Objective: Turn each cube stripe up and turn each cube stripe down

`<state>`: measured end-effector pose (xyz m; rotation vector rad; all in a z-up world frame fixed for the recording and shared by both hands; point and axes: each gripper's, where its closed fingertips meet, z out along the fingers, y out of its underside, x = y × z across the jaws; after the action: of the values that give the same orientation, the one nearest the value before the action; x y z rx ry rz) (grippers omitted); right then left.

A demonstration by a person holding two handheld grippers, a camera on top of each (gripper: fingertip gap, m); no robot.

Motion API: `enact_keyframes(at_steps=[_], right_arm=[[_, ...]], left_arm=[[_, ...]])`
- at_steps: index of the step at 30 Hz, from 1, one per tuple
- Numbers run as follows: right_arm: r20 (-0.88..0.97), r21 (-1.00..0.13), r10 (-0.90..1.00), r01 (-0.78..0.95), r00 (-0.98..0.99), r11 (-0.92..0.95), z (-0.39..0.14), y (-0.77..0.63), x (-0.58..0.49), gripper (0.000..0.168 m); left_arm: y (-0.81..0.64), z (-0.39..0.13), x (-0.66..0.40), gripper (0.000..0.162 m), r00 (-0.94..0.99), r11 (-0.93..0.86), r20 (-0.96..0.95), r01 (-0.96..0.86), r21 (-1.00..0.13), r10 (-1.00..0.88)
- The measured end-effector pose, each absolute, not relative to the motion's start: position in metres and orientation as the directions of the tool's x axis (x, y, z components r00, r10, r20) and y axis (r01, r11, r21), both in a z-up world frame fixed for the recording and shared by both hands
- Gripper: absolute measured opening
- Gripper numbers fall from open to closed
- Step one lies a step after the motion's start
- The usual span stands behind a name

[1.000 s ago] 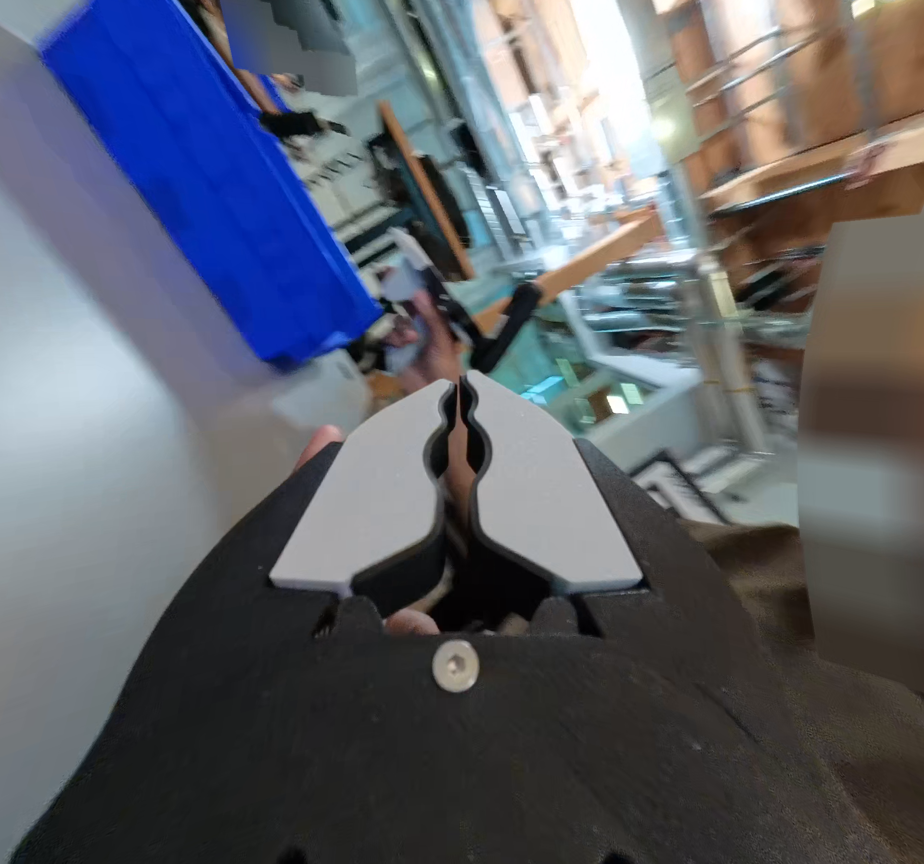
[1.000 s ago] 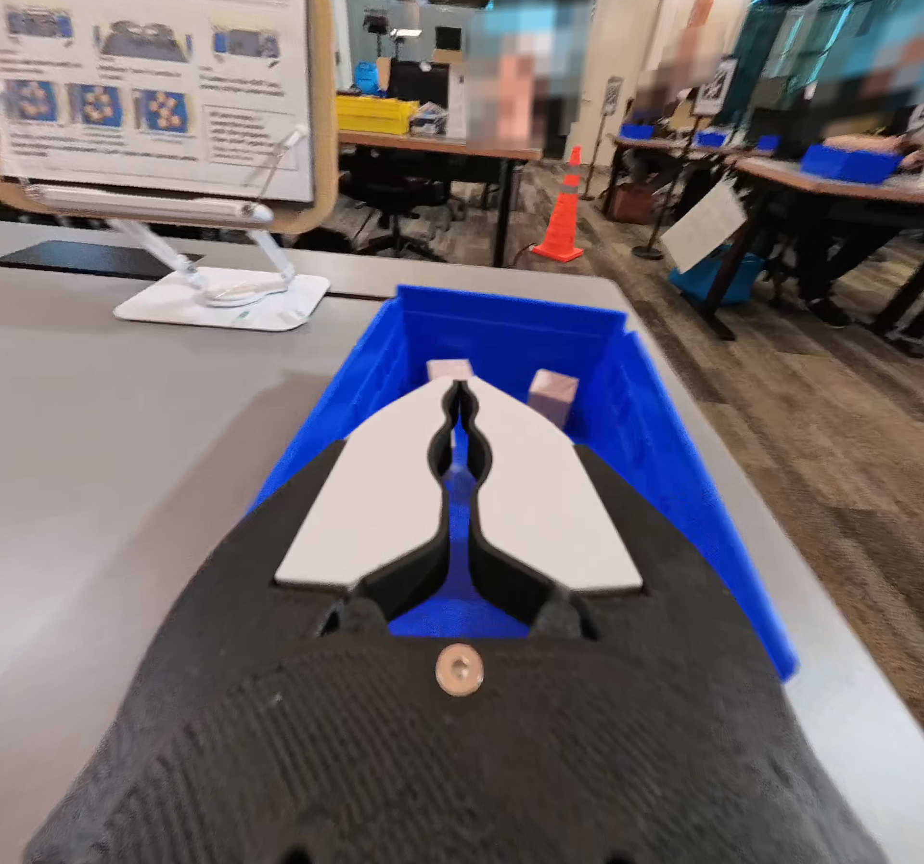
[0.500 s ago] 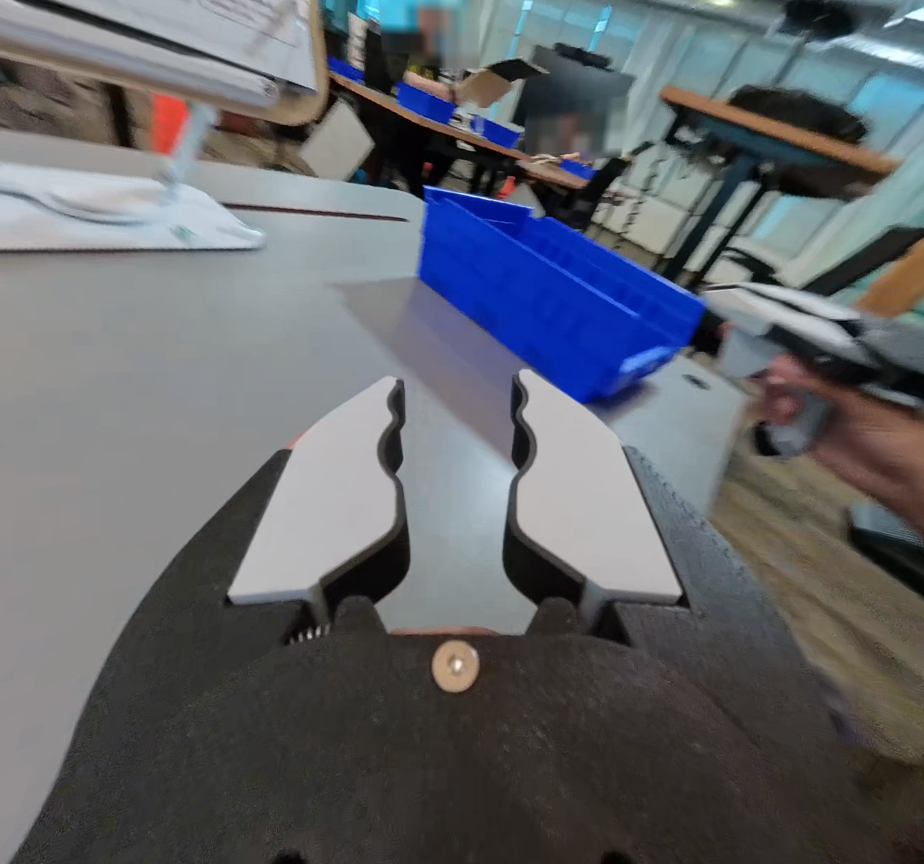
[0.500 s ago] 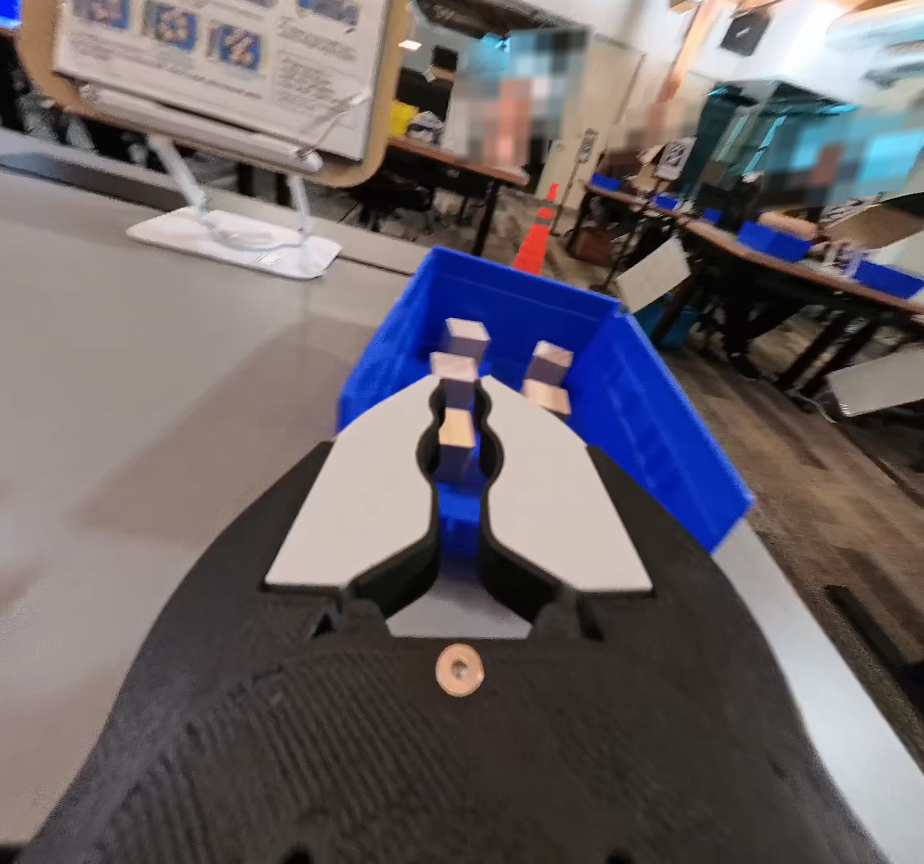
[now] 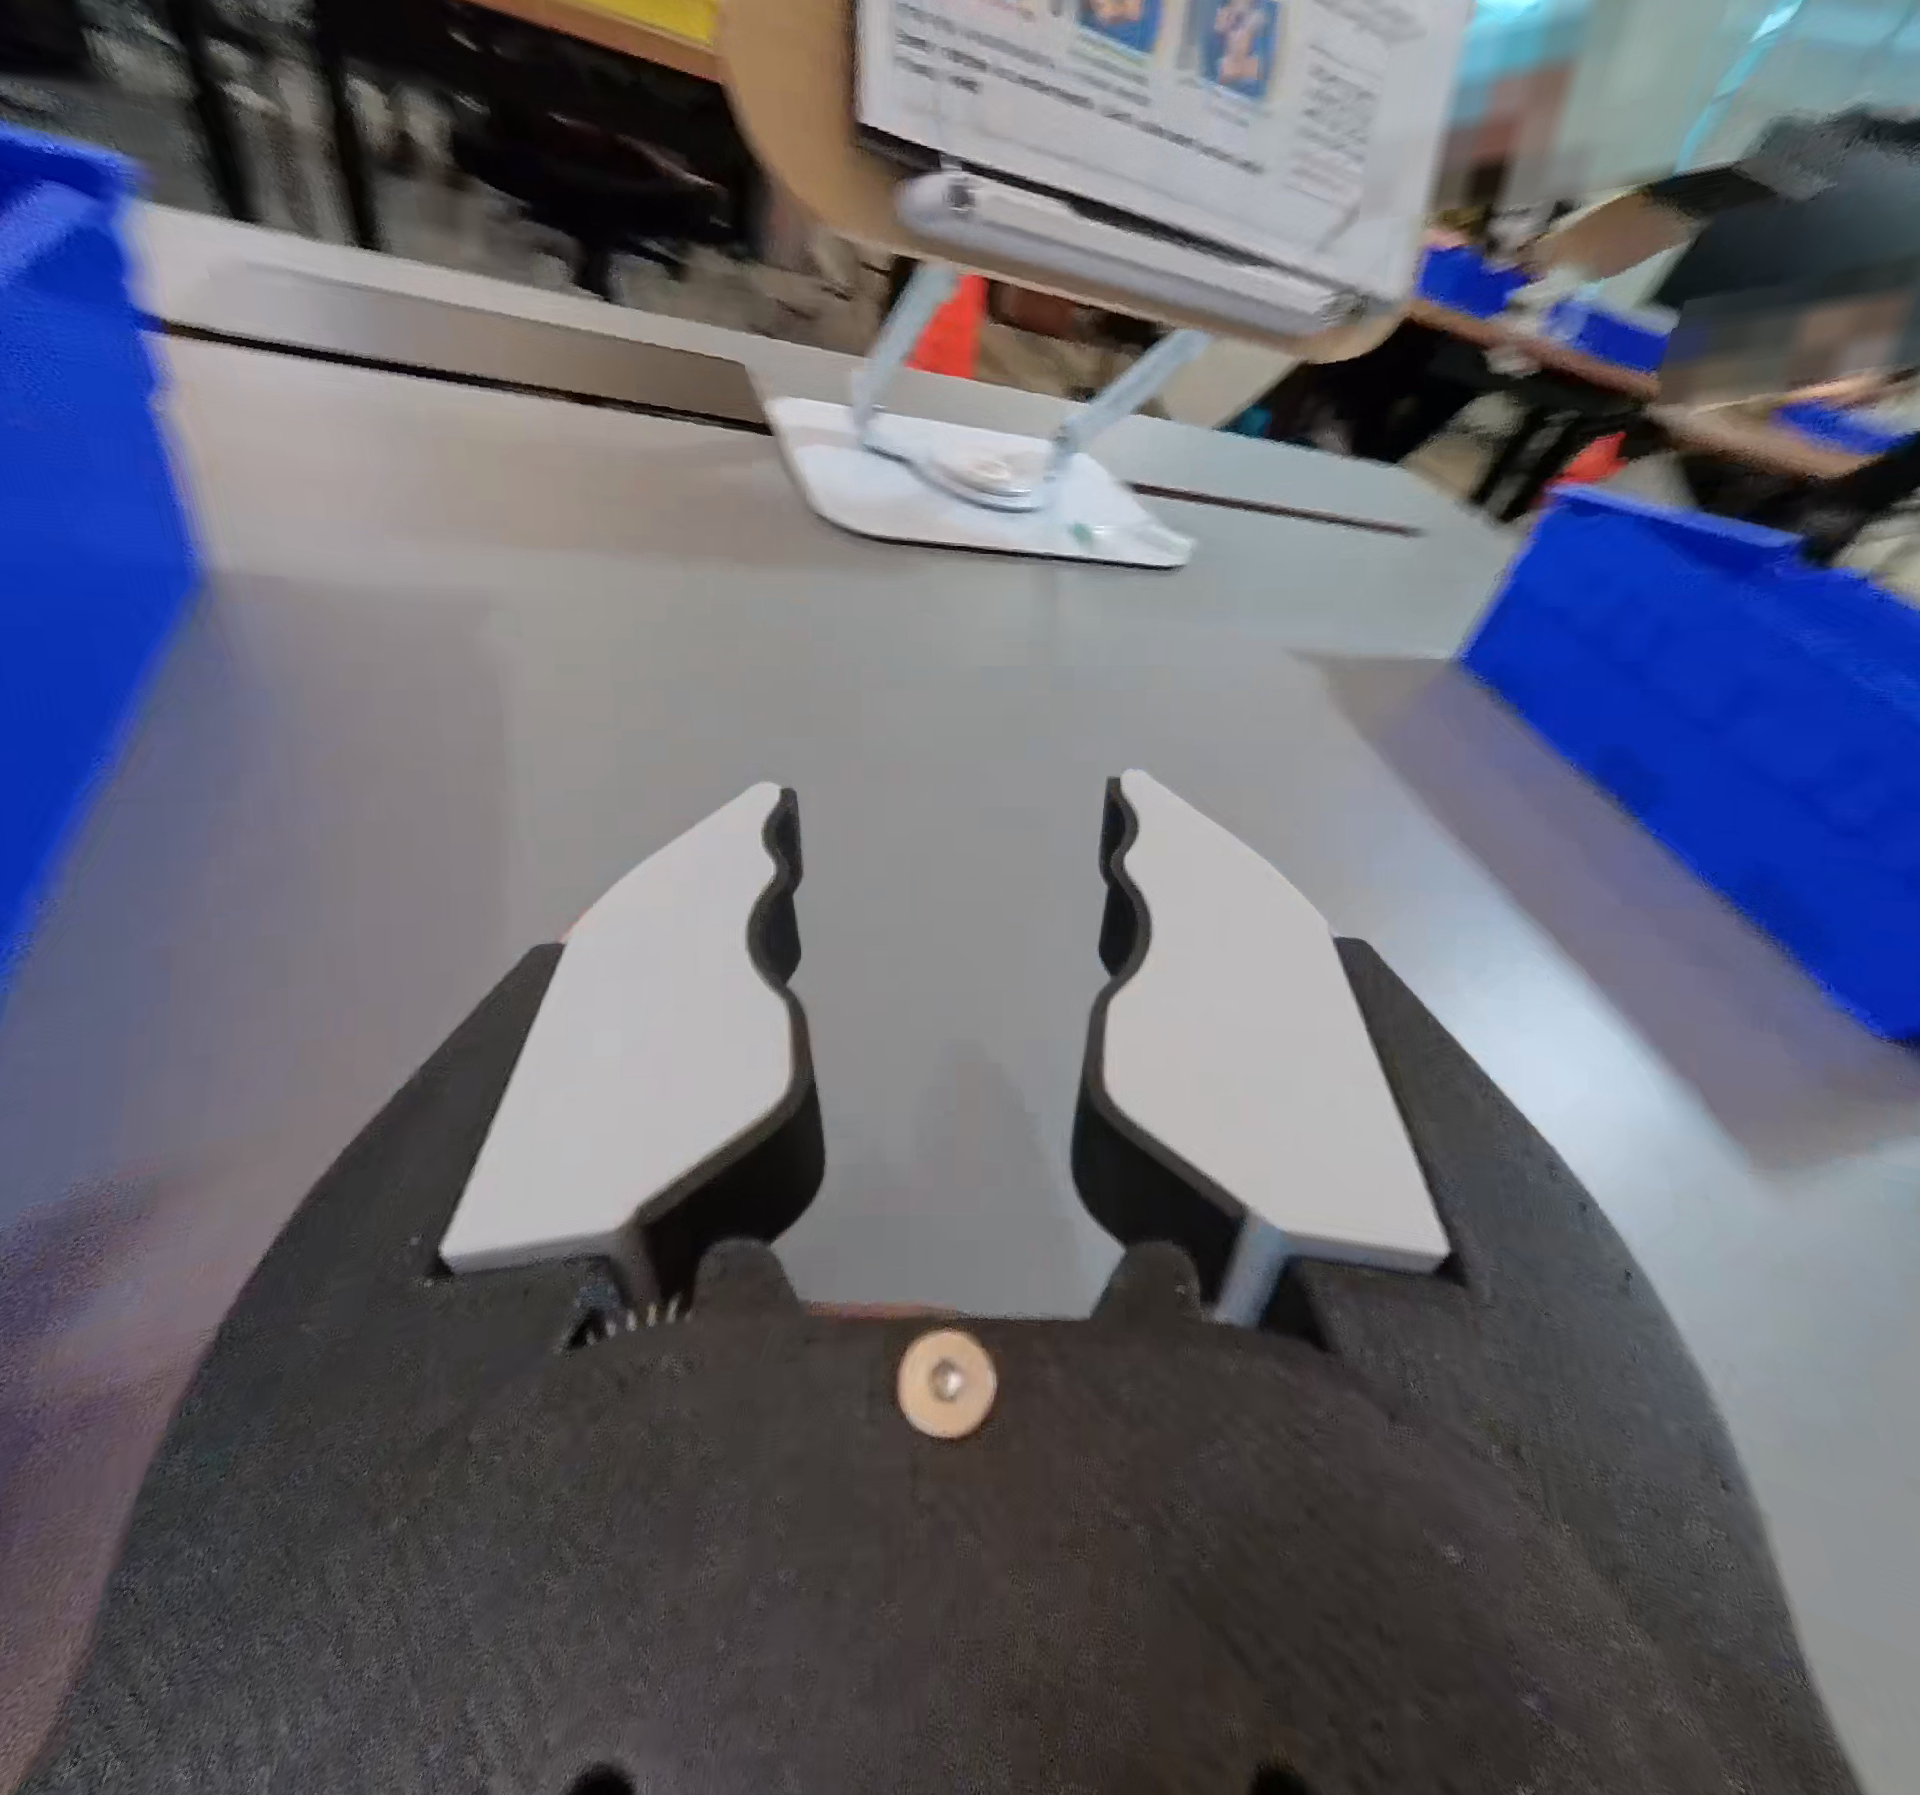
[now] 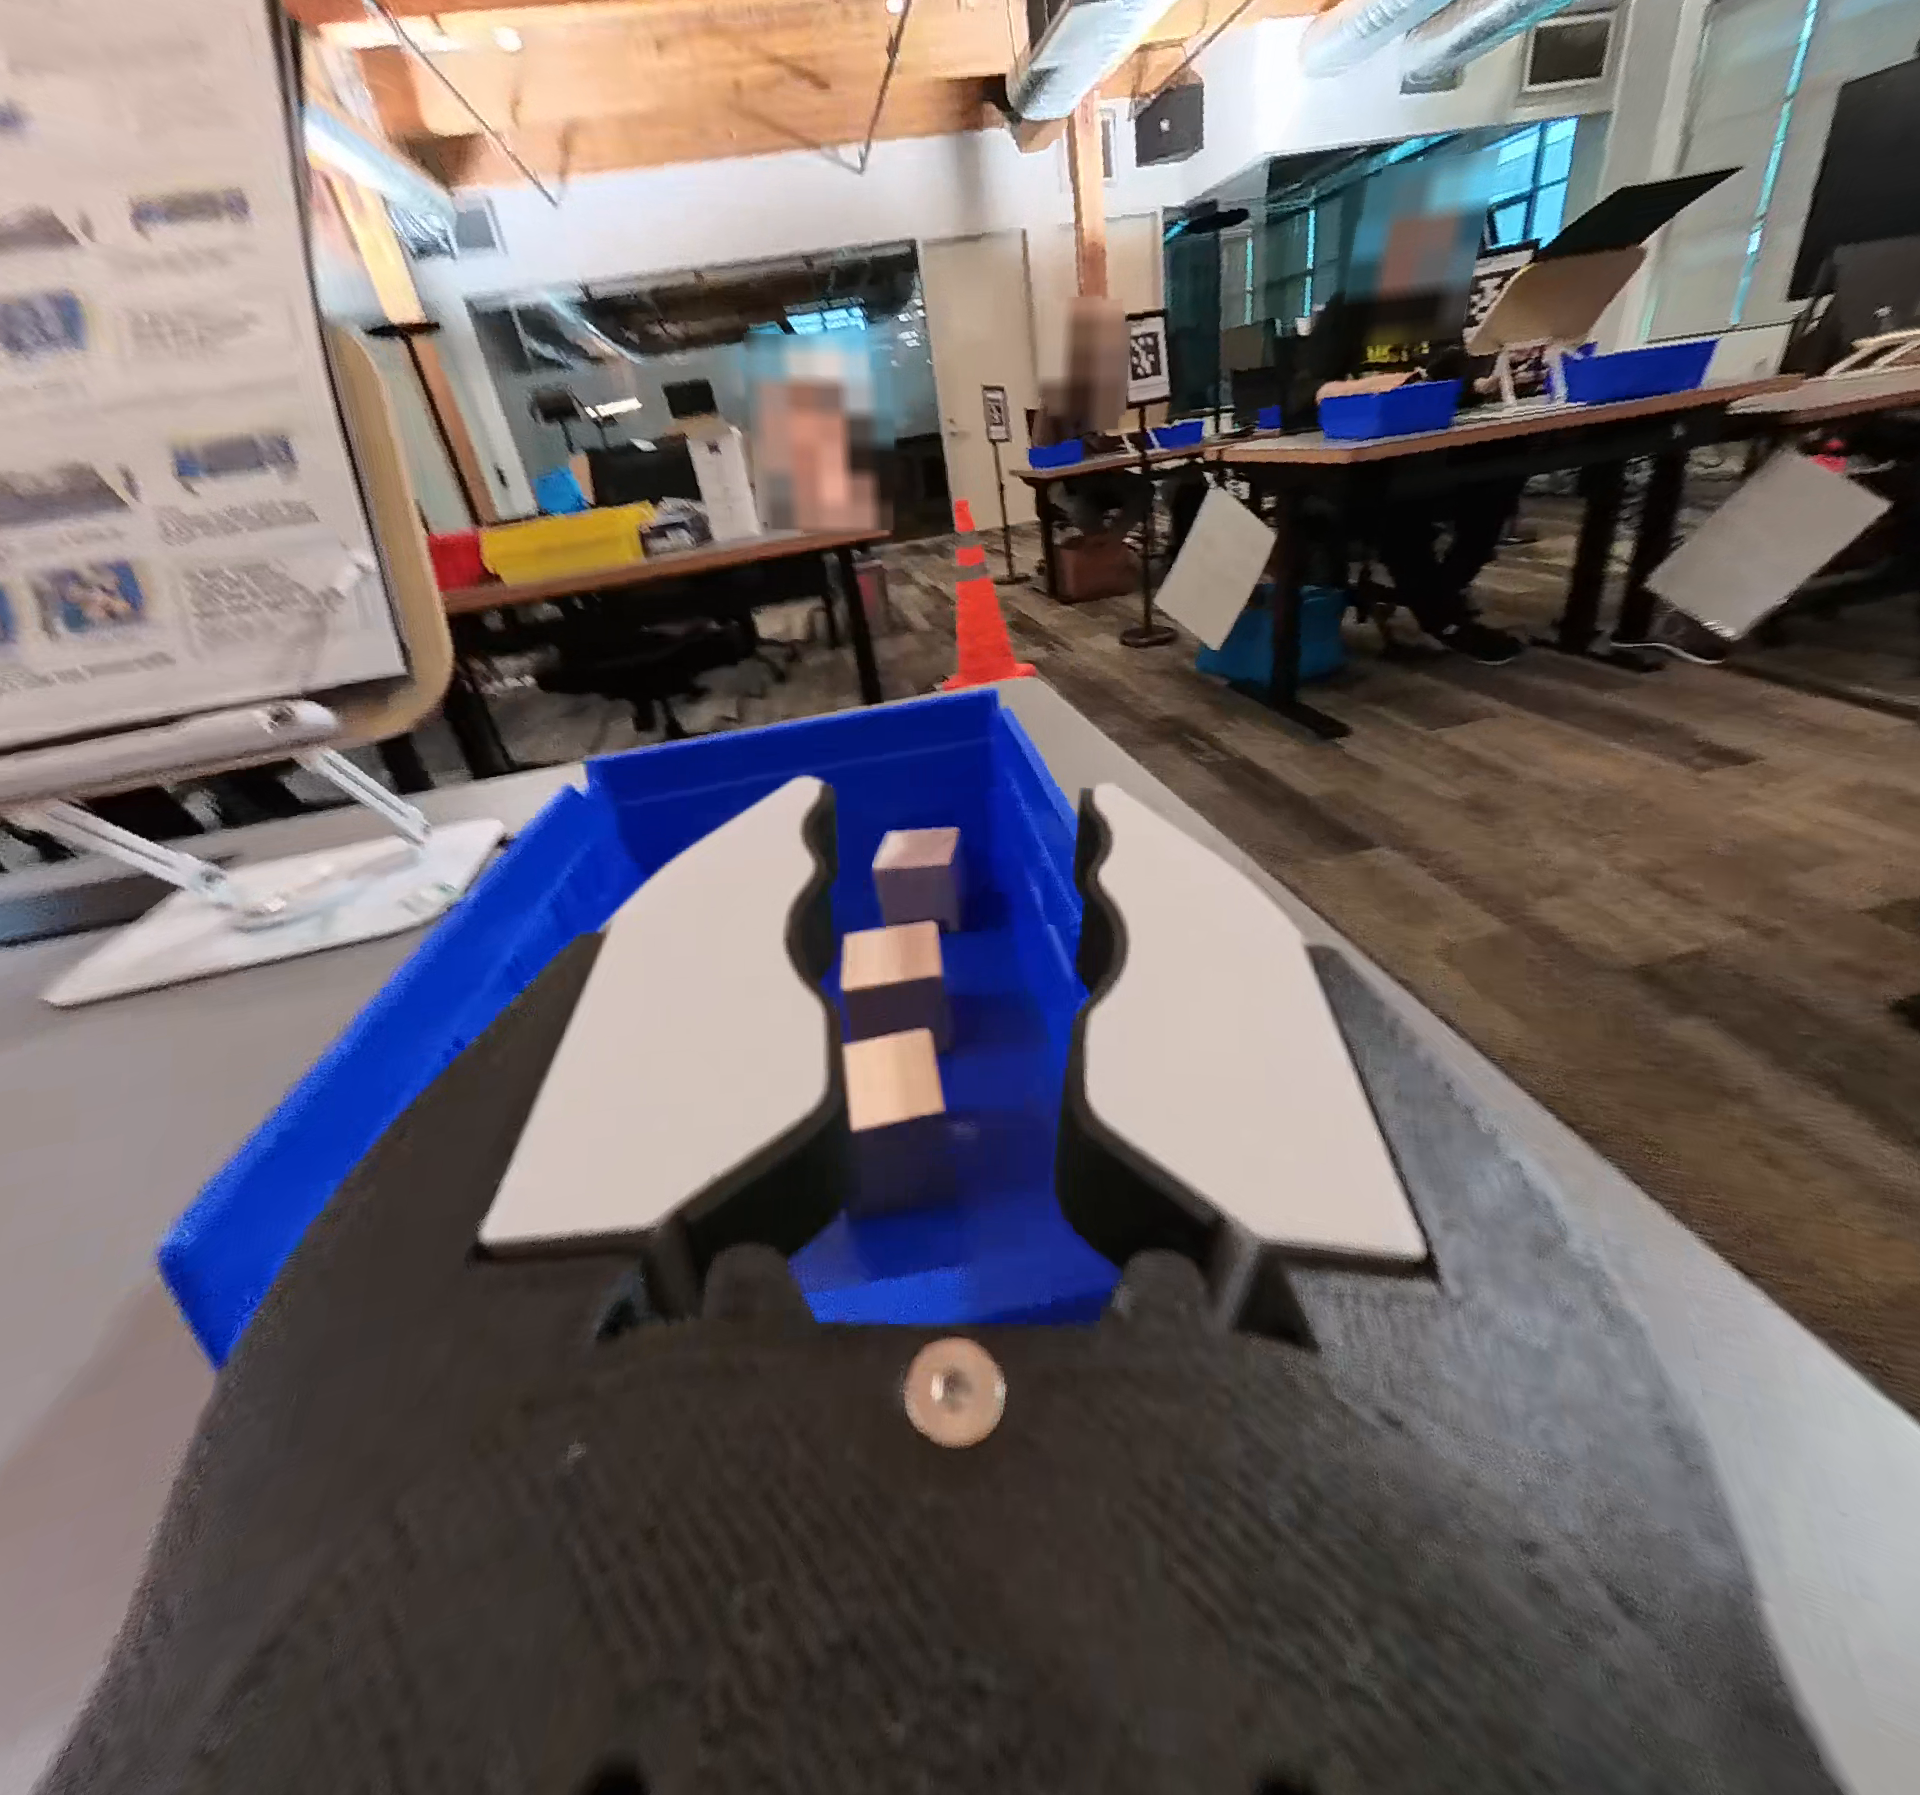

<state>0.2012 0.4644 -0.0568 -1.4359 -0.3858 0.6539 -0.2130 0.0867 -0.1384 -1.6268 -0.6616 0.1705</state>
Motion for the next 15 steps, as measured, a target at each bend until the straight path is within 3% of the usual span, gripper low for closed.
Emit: enact_keyframes(at_steps=[3,6,10,12,15], right_arm=[[-0.144,-0.981,0.628,-0.193,0.764,0.01,-0.055,0.467,0.194,0.045],[-0.137,-0.984,0.621,-0.18,0.772,0.007,-0.056,0.476,0.19,0.046],[-0.235,-0.971,0.622,-0.203,0.747,-0.123,-0.071,0.49,0.19,0.066],[-0.253,-0.967,0.609,-0.223,0.751,-0.127,-0.068,0.496,0.197,0.069],[-0.248,-0.964,0.537,-0.26,0.806,-0.054,-0.059,0.505,0.225,0.061]], left_arm=[[0.064,-0.136,-0.234,0.057,0.777,-0.035,0.18,0.252,-0.967,0.603],[0.05,-0.13,-0.244,0.057,0.75,0.023,0.22,0.263,-0.964,0.624],[0.04,-0.122,-0.251,0.057,0.718,0.096,0.296,0.306,-0.947,0.631],[0.043,-0.122,-0.252,0.056,0.731,0.067,0.274,0.3,-0.952,0.625],[0.051,-0.126,-0.245,0.053,0.784,-0.037,0.192,0.265,-0.964,0.59]])
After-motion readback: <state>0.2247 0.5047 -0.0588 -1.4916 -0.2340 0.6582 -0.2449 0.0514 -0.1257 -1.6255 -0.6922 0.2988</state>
